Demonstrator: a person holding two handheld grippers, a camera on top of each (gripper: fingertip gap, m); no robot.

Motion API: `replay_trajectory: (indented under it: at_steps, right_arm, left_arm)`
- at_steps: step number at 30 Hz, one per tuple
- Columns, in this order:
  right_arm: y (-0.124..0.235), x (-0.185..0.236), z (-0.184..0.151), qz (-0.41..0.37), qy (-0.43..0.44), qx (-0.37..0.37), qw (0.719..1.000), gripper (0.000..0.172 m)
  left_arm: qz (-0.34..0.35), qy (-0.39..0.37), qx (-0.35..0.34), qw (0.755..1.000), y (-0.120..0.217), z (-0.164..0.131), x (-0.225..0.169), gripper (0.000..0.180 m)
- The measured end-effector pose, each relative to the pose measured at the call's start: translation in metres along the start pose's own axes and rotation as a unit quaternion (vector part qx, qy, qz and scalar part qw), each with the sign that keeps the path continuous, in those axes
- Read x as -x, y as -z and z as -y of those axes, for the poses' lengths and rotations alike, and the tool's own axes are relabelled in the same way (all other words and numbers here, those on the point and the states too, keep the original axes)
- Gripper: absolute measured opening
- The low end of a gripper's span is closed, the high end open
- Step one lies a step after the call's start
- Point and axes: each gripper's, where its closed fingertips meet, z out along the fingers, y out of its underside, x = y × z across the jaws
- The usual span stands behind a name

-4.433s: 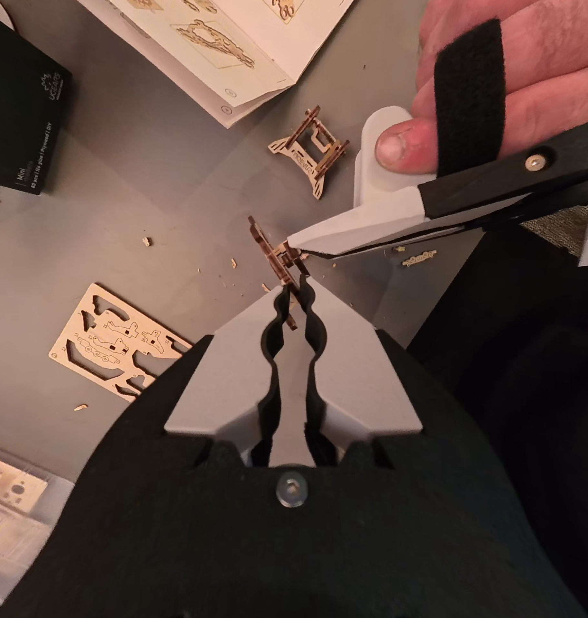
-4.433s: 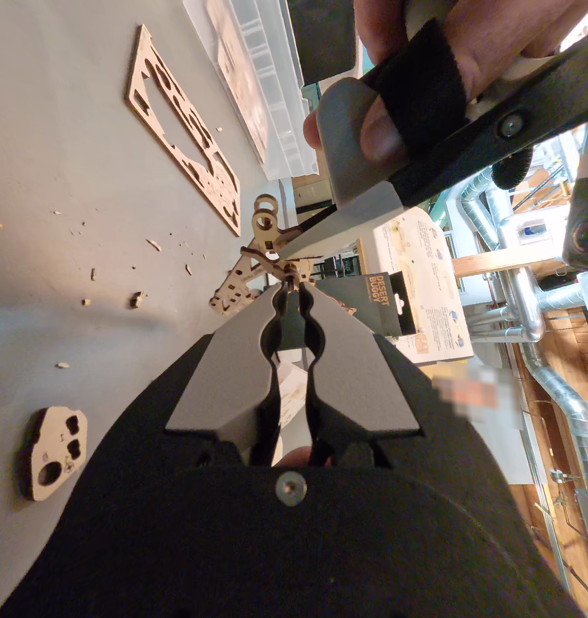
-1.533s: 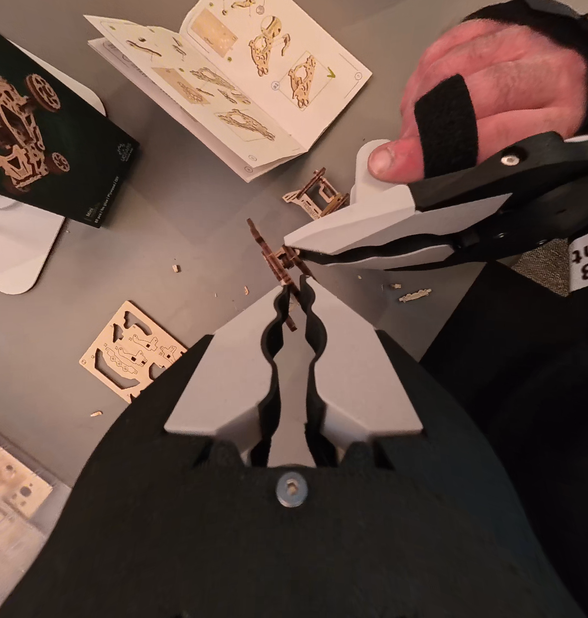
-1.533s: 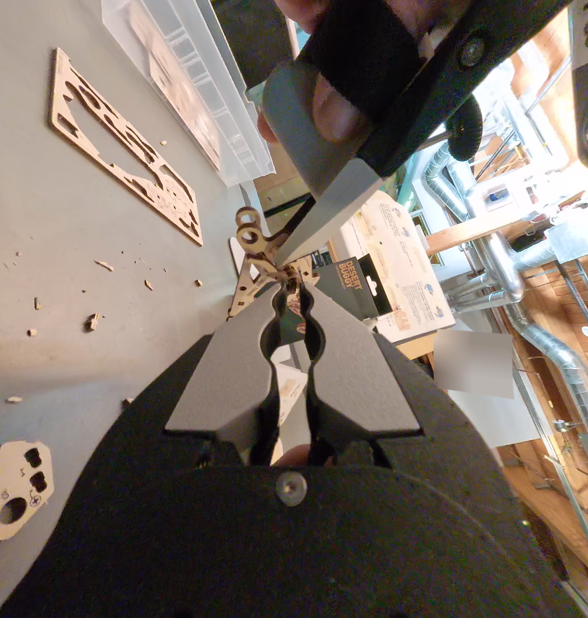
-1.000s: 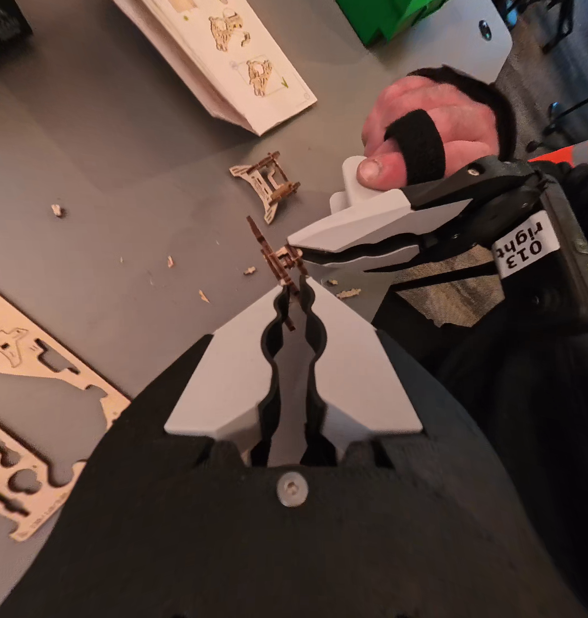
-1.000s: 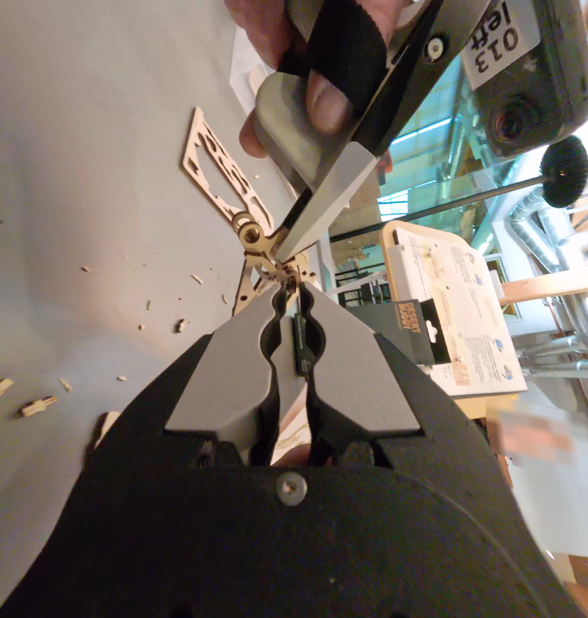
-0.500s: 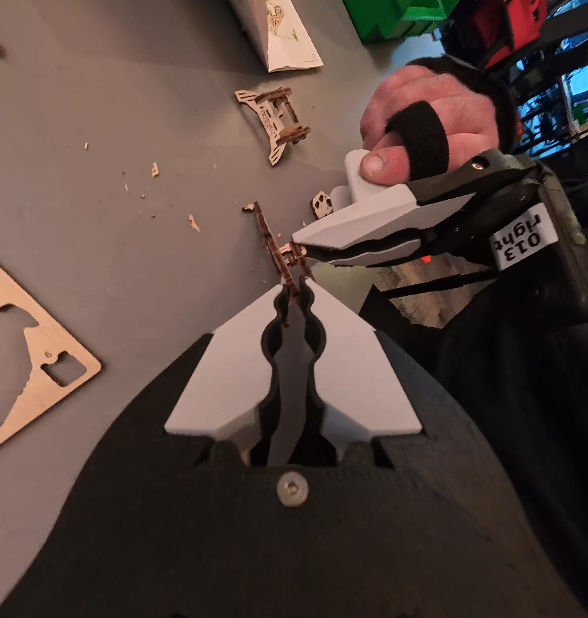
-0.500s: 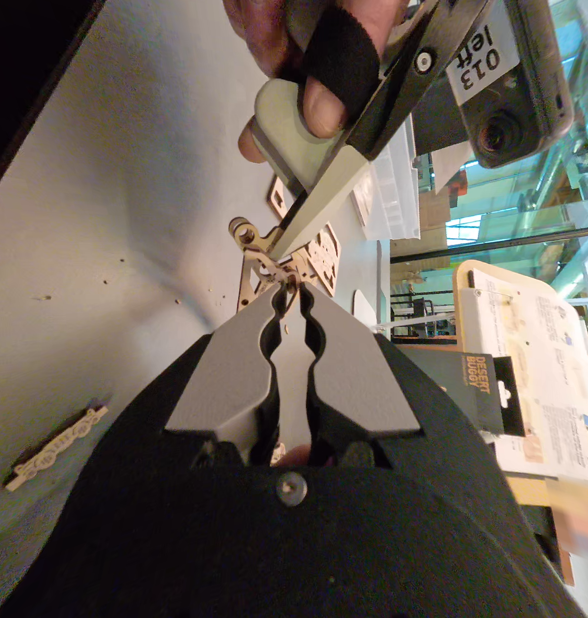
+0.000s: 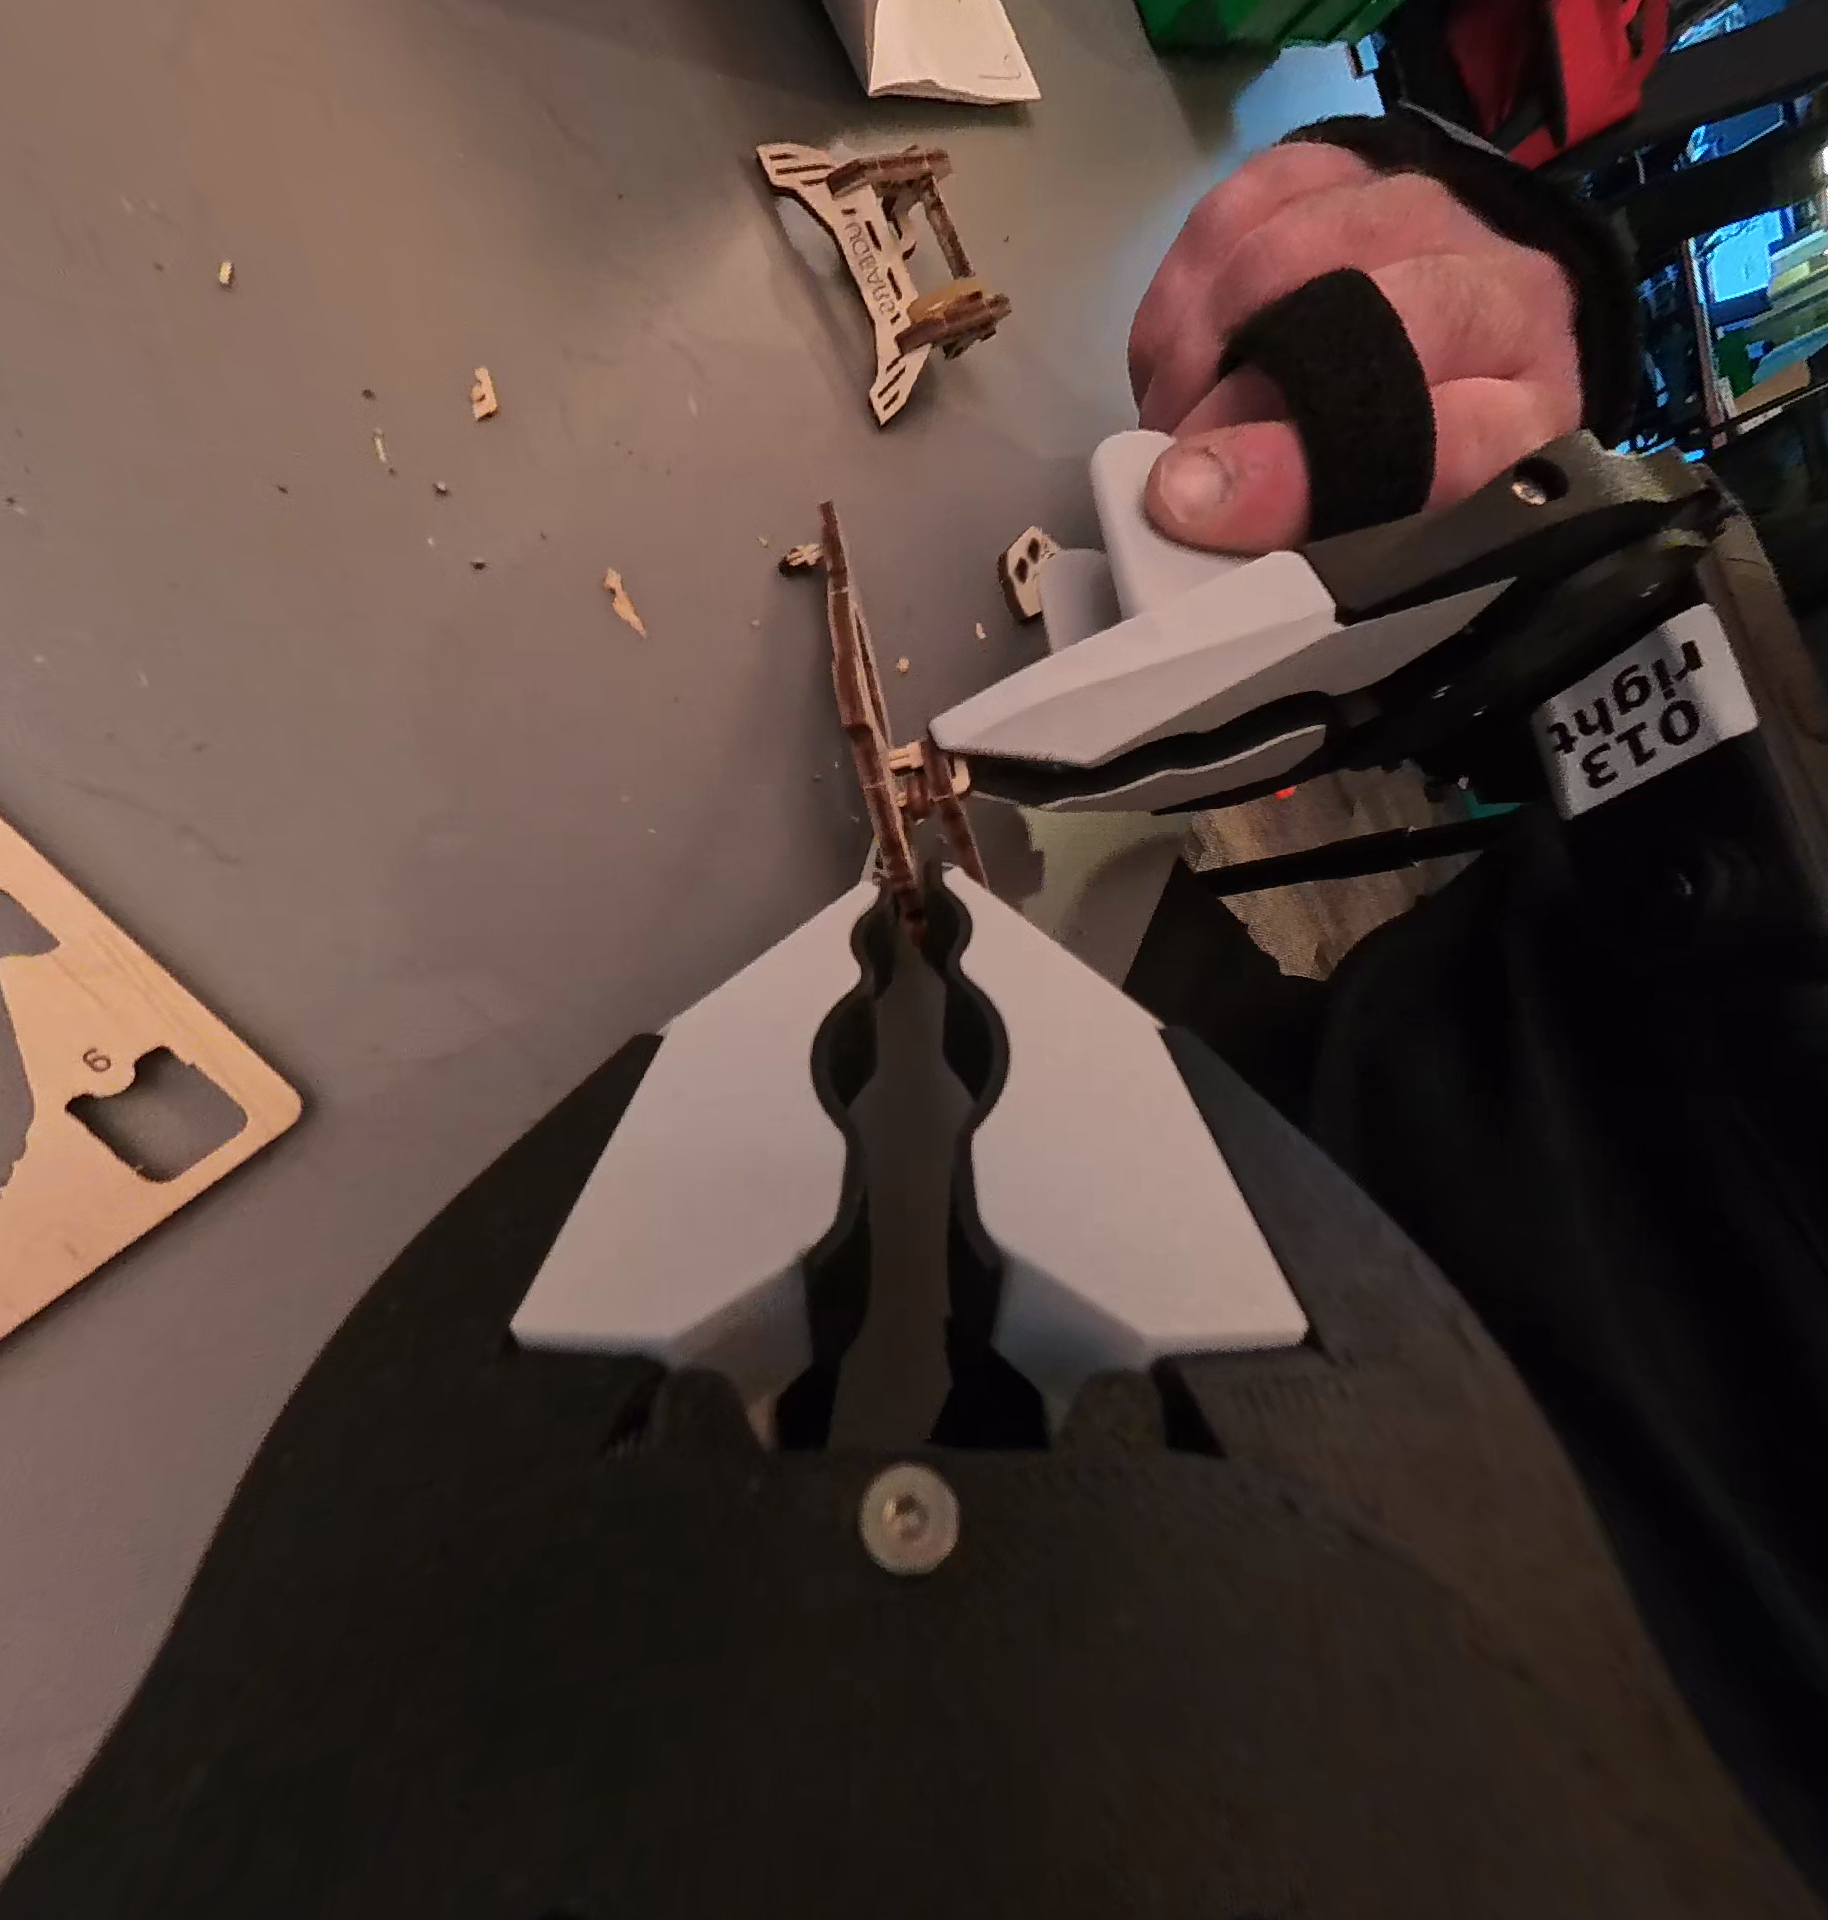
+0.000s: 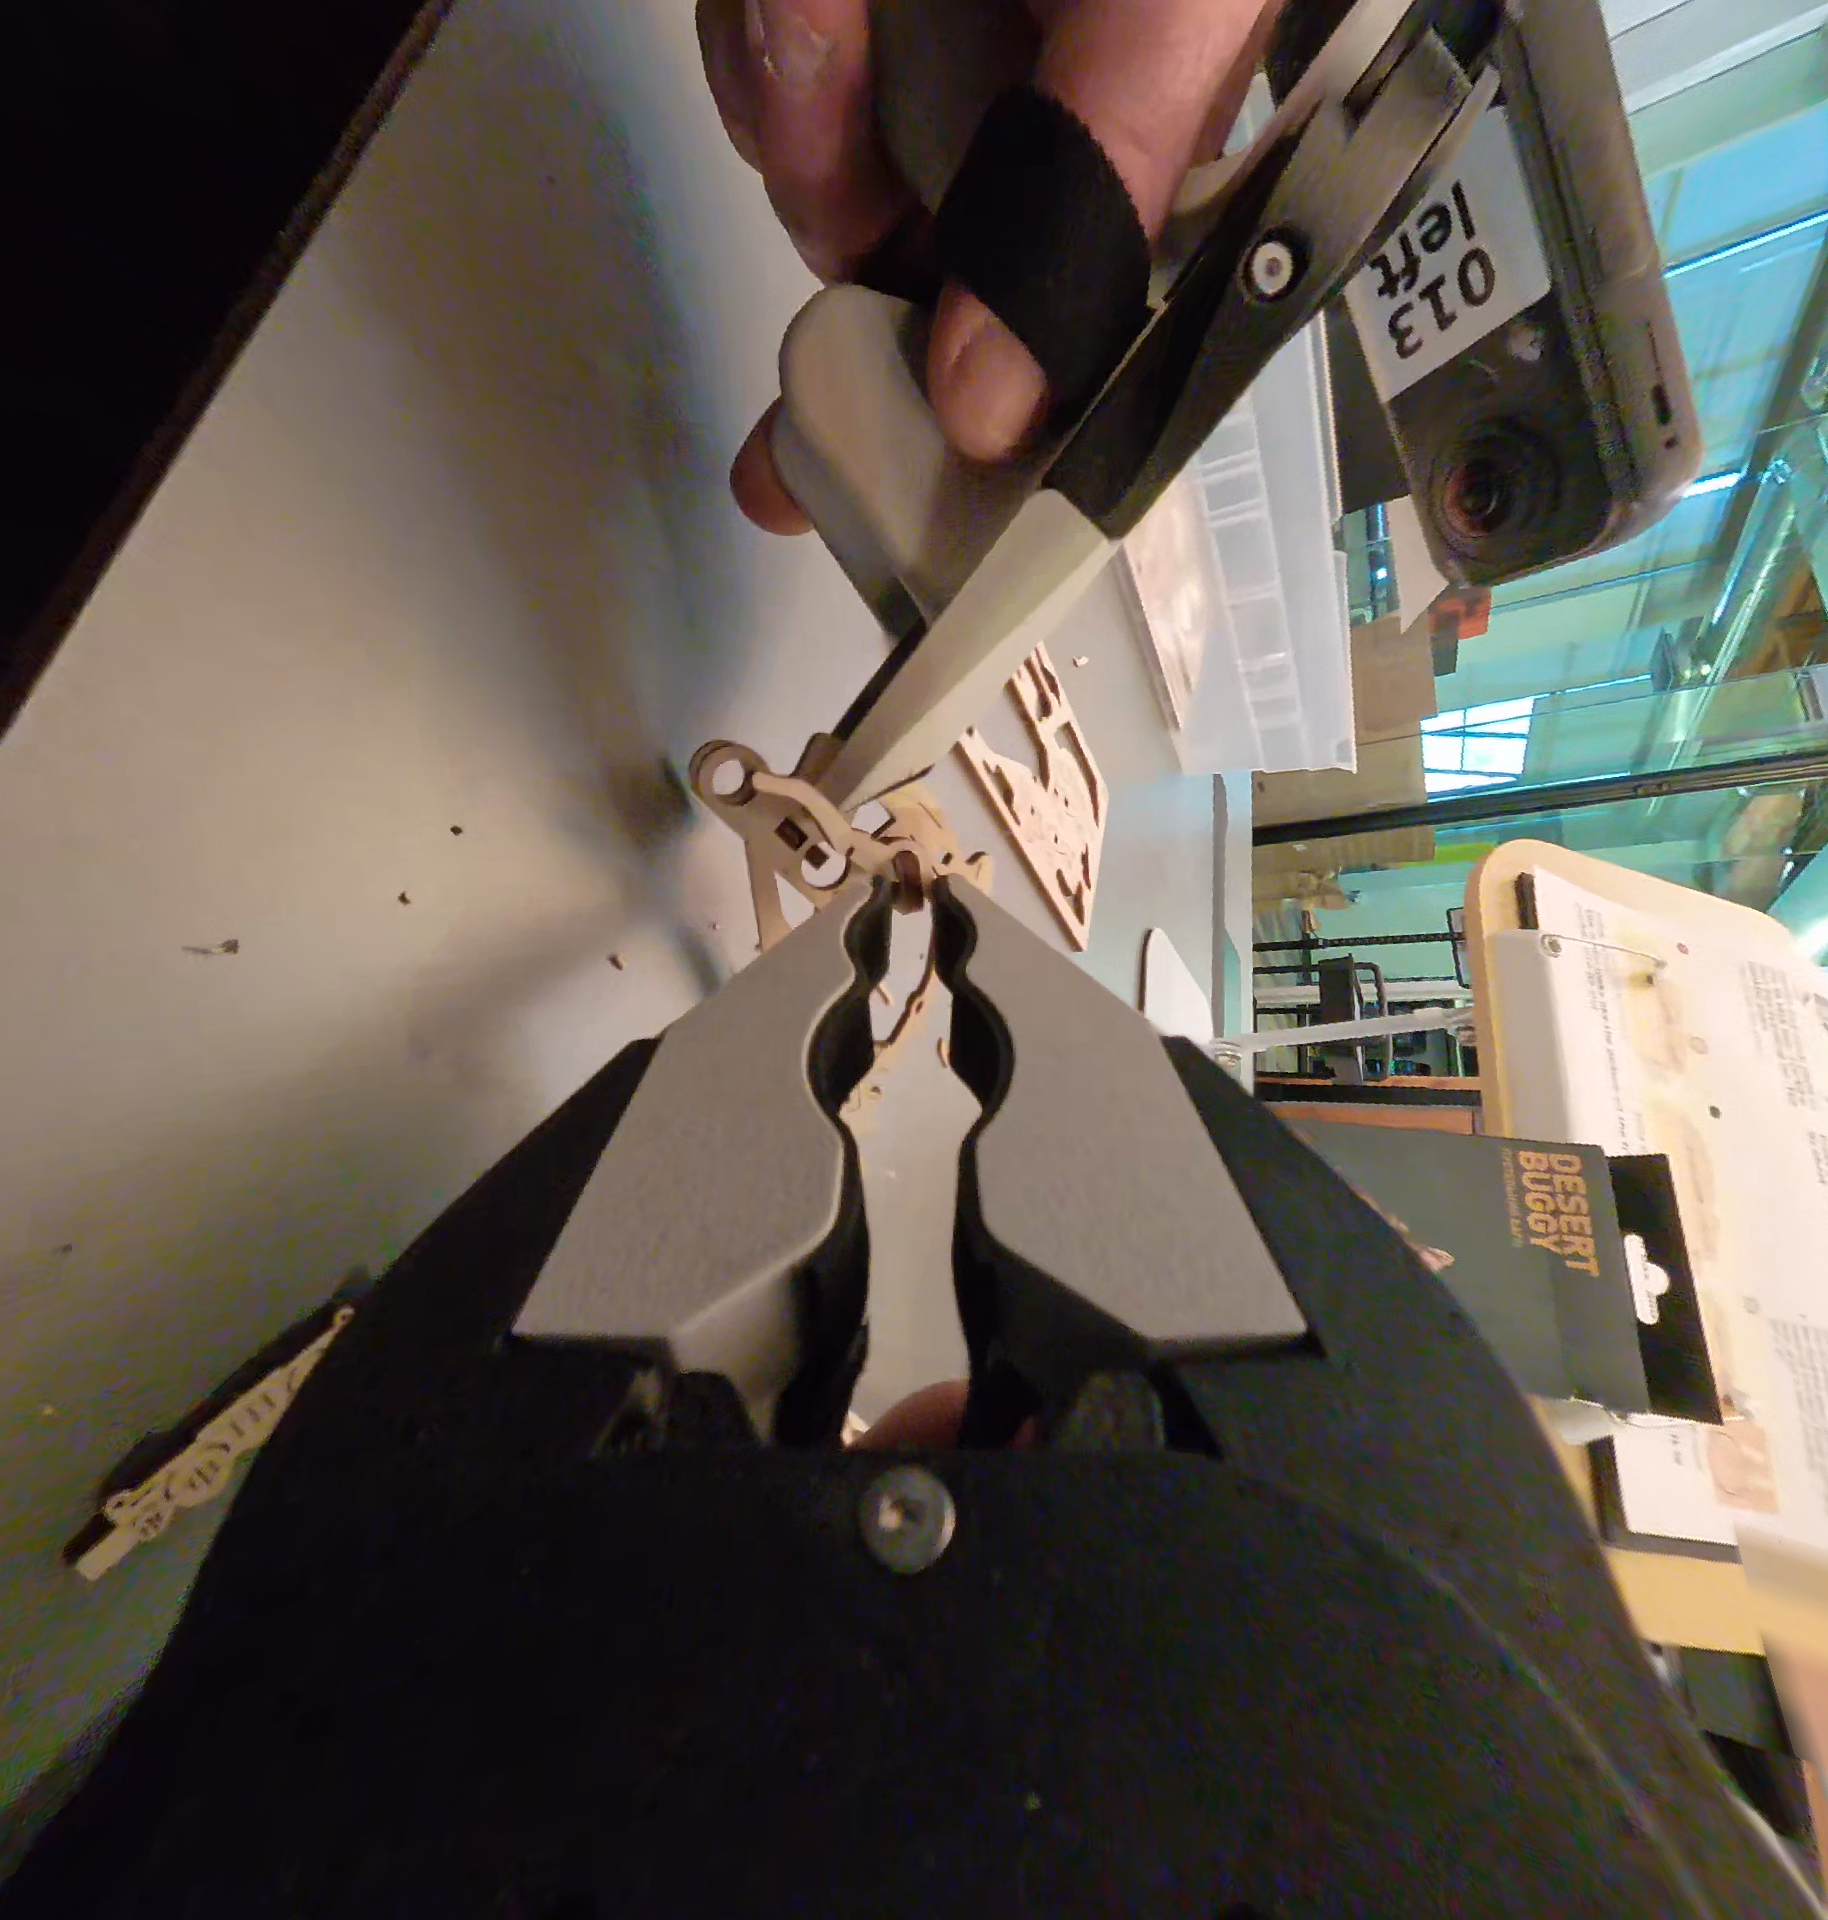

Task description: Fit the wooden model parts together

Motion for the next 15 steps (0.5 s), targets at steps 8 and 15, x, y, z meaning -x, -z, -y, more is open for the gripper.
replay_trajectory:
  at_steps: [8, 15]
  right_arm:
    - [-0.0018, 0.0012, -0.0027, 0.007, -0.019, -0.003, 1.0, 0.005]
    - [-0.0016, 0.0009, -0.0044, 0.011, -0.03, -0.004, 0.999, 0.005]
  left_arm:
    - [-0.024, 0.004, -0.007, 1.0, -0.0034, 0.0021, 0.0017, 0.004]
    - [-0.039, 0.011, -0.012, 0.999, -0.0046, 0.0049, 0.0023, 0.004]
